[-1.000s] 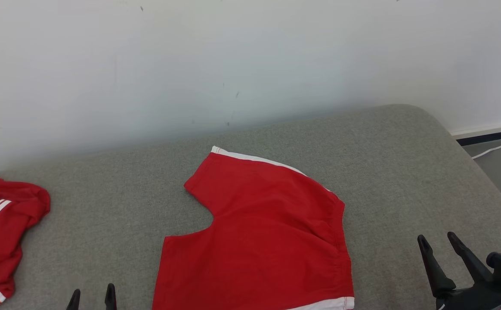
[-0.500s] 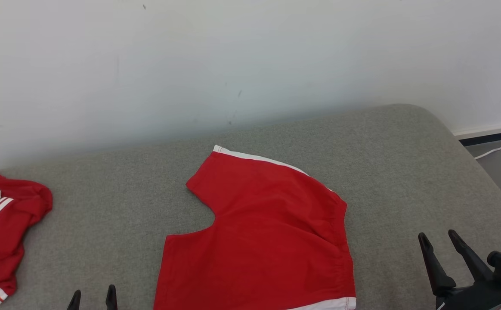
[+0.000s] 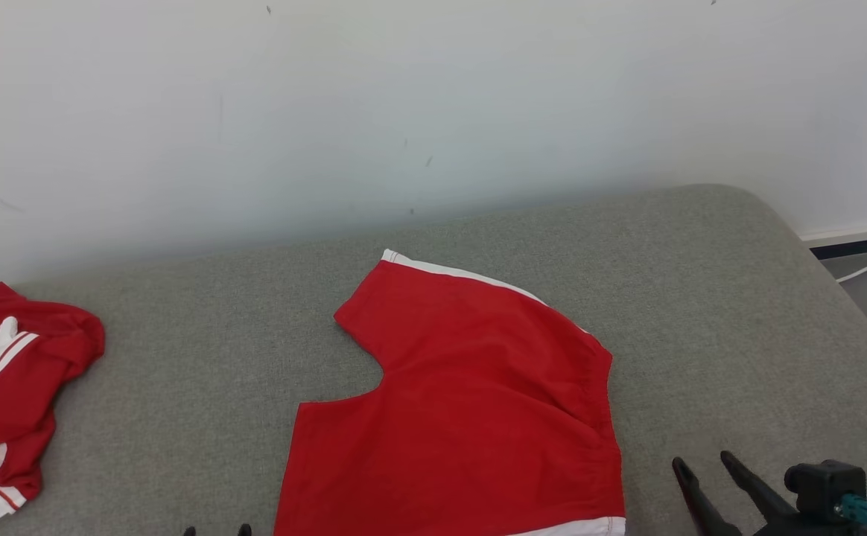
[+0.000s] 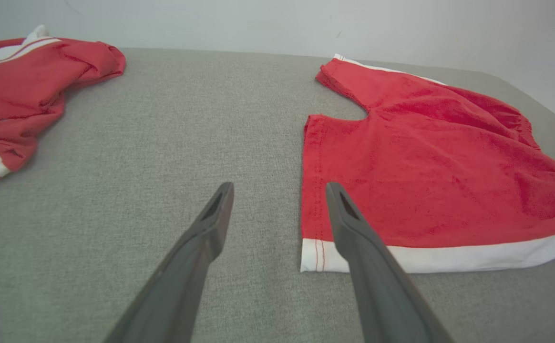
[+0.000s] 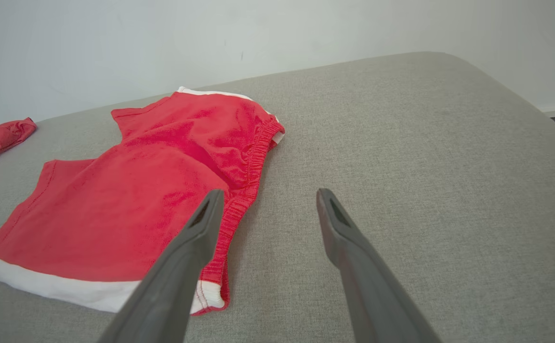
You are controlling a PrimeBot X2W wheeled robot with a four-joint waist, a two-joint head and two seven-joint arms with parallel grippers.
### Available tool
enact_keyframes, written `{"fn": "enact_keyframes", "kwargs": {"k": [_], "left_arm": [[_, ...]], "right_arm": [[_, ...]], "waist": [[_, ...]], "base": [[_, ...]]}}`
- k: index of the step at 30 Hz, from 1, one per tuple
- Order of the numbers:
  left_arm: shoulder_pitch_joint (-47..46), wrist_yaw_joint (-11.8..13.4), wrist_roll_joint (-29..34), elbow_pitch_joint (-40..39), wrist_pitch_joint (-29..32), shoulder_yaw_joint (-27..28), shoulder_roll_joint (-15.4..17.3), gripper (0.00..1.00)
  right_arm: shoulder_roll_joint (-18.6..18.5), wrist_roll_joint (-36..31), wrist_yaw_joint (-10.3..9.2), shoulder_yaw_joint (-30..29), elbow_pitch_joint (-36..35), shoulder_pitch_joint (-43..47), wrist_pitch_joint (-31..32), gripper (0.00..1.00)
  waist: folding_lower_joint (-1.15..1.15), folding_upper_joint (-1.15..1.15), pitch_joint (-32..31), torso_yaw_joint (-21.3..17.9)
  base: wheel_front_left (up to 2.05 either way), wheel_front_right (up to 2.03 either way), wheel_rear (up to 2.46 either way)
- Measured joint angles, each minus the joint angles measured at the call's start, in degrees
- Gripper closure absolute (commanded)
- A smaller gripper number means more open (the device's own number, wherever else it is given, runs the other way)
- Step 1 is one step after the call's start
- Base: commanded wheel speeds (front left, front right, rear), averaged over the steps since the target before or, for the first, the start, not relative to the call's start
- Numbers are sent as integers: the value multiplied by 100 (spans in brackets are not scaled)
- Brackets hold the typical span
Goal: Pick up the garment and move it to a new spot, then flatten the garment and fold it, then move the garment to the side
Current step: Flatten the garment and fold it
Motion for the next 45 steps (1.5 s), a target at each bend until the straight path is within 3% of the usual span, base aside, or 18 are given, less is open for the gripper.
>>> {"fn": "enact_keyframes", "kwargs": {"k": [11, 32, 33, 34, 35, 36, 37, 45], "left_arm": [[-160, -493, -376, 673, 767, -383, -132, 0], [-1141, -658, -492, 1982, 1071, -552, -442, 0], [-1187, -660, -491, 2051, 1071, -572, -445, 15], [-1211, -701, -483, 2091, 1069, -584, -443, 45], [-1223, -700, -480, 2130, 1067, -588, -445, 58], [-1240, -700, -480, 2196, 1061, -586, -449, 100], [-1256, -700, -480, 2249, 1060, -584, -447, 100], [-1313, -750, -487, 2424, 898, -580, -468, 100]], "right_arm": [[234, 98, 222, 637, 266, -1, 826, 0], [681, -29, 327, 1062, 1243, -662, 1351, 0], [686, -35, 350, 1077, 1277, -662, 1366, 0], [693, -55, 364, 1087, 1313, -666, 1366, 0], [710, -59, 364, 1093, 1358, -675, 1366, 15], [725, -59, 369, 1101, 1390, -690, 1367, 75], [740, -59, 374, 1113, 1412, -717, 1367, 100], [836, -47, 555, 1116, 1526, -791, 1313, 100]], "waist": [[0, 0, 140, 84], [0, 0, 261, 148], [0, 0, 263, 146], [0, 0, 266, 145], [0, 0, 268, 143], [0, 0, 270, 141], [0, 0, 271, 138], [0, 0, 264, 136]], "base": [[0, 0, 0], [0, 0, 0], [0, 0, 0], [0, 0, 0], [0, 0, 0], [0, 0, 0], [0, 0, 0], [0, 0, 0]]}}
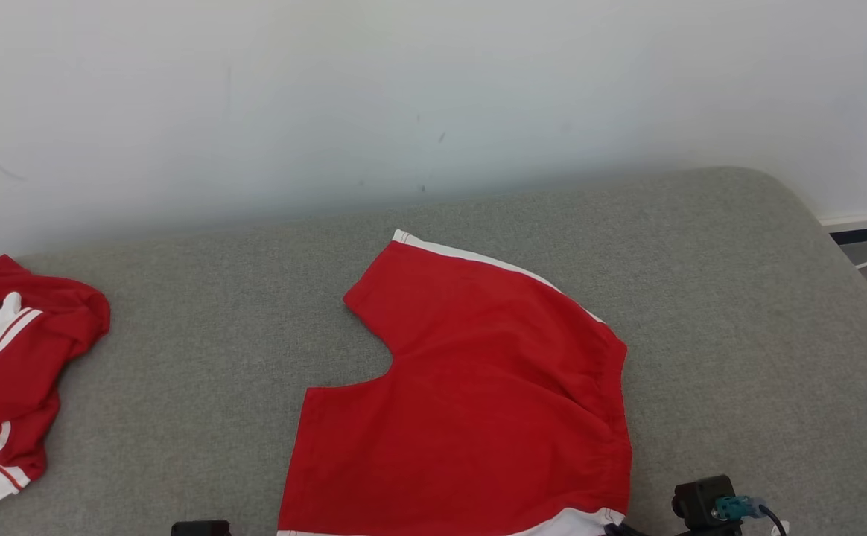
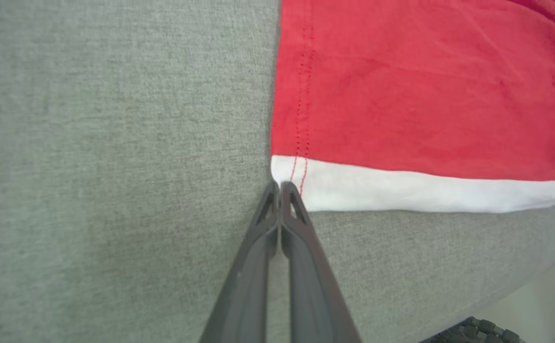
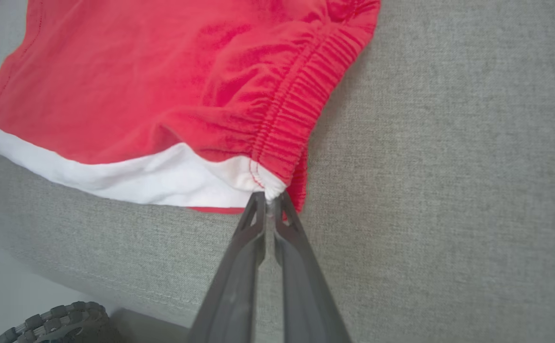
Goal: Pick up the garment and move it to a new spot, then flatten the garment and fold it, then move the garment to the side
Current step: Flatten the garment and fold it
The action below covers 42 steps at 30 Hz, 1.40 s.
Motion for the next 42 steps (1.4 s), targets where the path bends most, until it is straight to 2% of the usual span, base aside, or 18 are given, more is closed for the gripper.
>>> {"fn": "enact_keyframes", "kwargs": {"k": [6, 9, 14, 17, 22, 30, 38, 42], "left_arm": [[9, 1, 37, -279, -291, 66, 108, 100], [29, 3, 70, -525, -394, 156, 270, 100], [35, 10, 191, -894, -519, 189, 331, 100], [37, 8, 169, -998, -532, 214, 389, 100], [-71, -62, 168, -1188, -417, 187, 487, 100], [-1068, -210, 154, -1341, 23, 210, 839, 100], [-2284, -301, 107, -1143, 599, 187, 890, 100], [-2866, -303, 101, -987, 864, 166, 893, 100]], "right_arm": [[-55, 215, 246, -93, -231, 41, -78, 100], [-242, 237, 369, -126, -409, 58, -81, 100], [-492, 482, 438, -242, -651, 284, 44, 100], [-492, 683, 514, -292, -810, 285, 155, 100], [-500, 901, 522, -424, -979, 213, 312, 100], [-446, 1412, 575, -688, -1081, -367, 679, 100], [-290, 1909, 592, -970, -995, -922, 979, 100], [-93, 2257, 615, -1177, -883, -1337, 1111, 100]], "waist": [[0, 0, -35, 20], [0, 0, -48, 11], [0, 0, -74, -5], [0, 0, -73, -52], [0, 0, -51, -168], [0, 0, 101, -372], [0, 0, 484, -543], [1, 0, 740, -636]], "base": [[0, 0, 0], [0, 0, 0], [0, 0, 0], [0, 0, 0], [0, 0, 0], [0, 0, 0], [0, 0, 0], [0, 0, 0]]}}
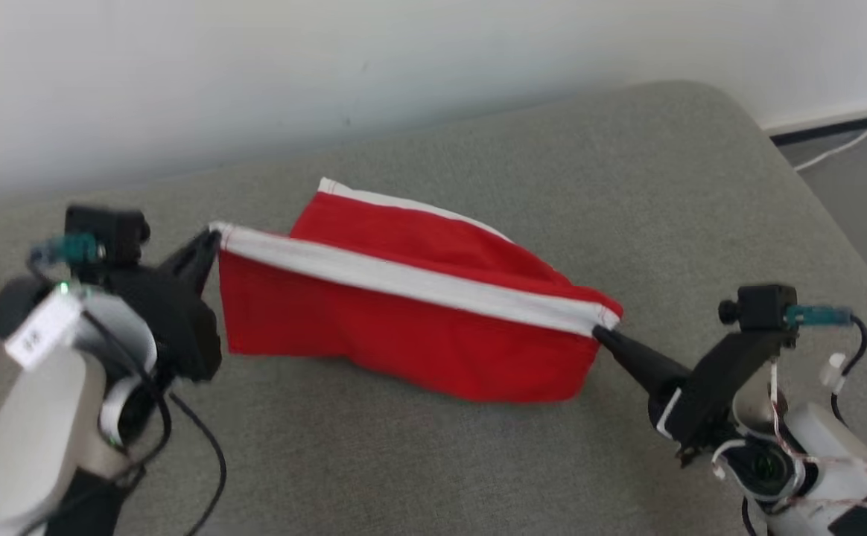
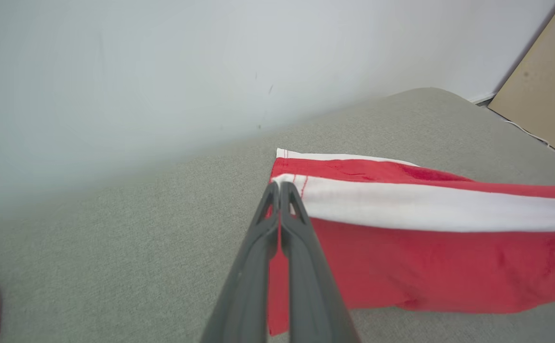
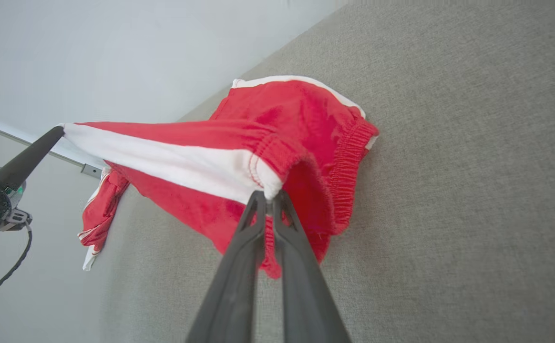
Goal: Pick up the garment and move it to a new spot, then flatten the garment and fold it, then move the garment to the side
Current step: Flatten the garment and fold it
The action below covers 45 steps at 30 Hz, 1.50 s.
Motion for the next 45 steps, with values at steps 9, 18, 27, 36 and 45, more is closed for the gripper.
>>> {"fn": "enact_keyframes", "kwargs": {"k": [9, 18, 27, 36, 45], "left_arm": [[-1474, -48, 9, 739, 553, -178, -53, 100], [-2657, -52, 57, 1586, 798, -322, -109, 100], [-3593, -56, 201, 2375, 871, -726, -3, 100], [-3890, -57, 143, 2841, 491, -1192, 77, 100], [-4100, -57, 63, 3132, 38, -1502, 131, 100]], "right_arm": [[260, 259, -2, -202, 397, -941, 172, 100], [531, 261, 0, -166, 813, -1630, 254, 100], [935, 244, 59, 3, 1161, -2305, 246, 100], [1054, 193, 151, 99, 1455, -2549, 193, 100], [1059, 193, 185, 121, 1634, -2629, 92, 100]], "waist": [[1, 0, 669, -202], [1, 0, 1338, -419], [0, 0, 1964, -703], [0, 0, 2210, -960], [-1, 0, 2261, -1047]], "base": [[0, 0, 0], [0, 0, 0], [0, 0, 0], [0, 0, 0], [0, 0, 0]]}}
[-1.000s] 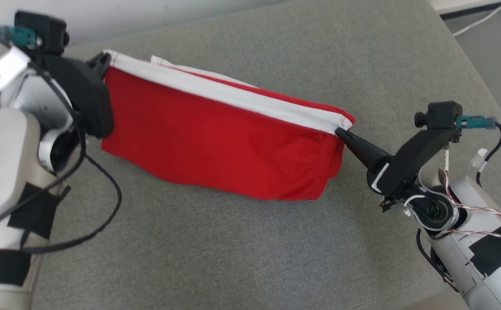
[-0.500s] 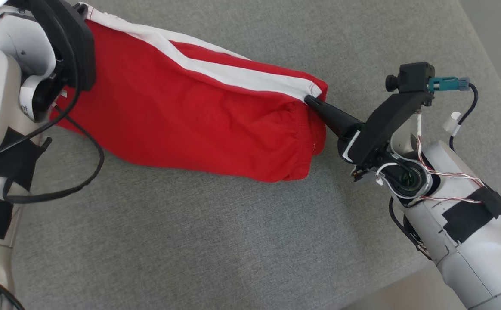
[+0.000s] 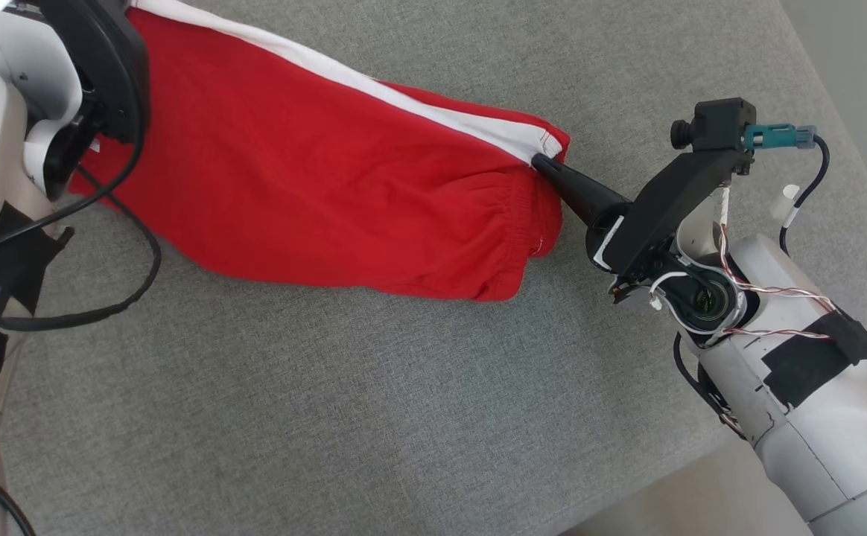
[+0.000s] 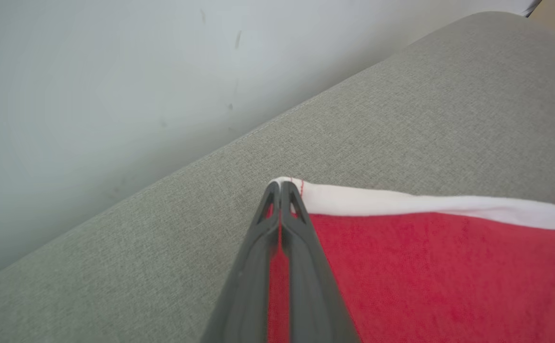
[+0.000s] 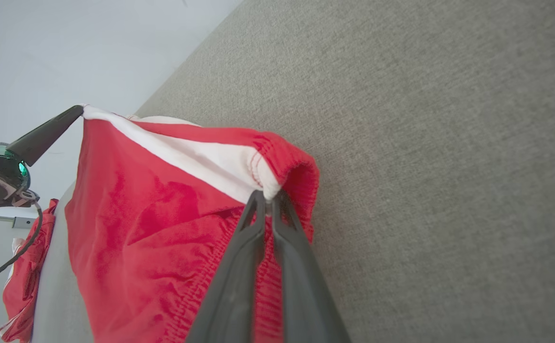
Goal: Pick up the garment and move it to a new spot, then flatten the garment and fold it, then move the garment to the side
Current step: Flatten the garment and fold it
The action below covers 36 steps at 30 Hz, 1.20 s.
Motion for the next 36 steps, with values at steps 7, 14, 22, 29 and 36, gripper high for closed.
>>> {"fn": "enact_keyframes", "kwargs": {"k": [7, 14, 22, 29, 36], "left_arm": [[-75, -1, -92, 408, -430, -124, -30, 0], [15, -1, -402, 645, -965, -88, -4, 0], [673, -1, -706, 577, -1537, -186, -42, 0], [1348, -1, -1050, 372, -1896, -186, 25, 0], [1853, -1, -1145, 129, -2169, -242, 14, 0]], "right_arm": [[82, 10, 15, -40, 189, -1, -180, 0], [-65, 1, 16, 22, 179, 33, -266, 0], [-397, -11, 16, 88, -275, 602, -528, 0], [-515, -122, 16, 167, -623, 1001, -758, 0], [-633, -233, 16, 213, -712, 1291, -924, 0]], "waist": [[0, 0, -68, 24], [-1, 0, -296, 47], [-1, 0, -633, 159], [-1, -1, -838, 349], [-1, 0, -919, 479]], "base": [[0, 0, 0], [0, 0, 0], [0, 0, 0], [0, 0, 0], [0, 0, 0]]}}
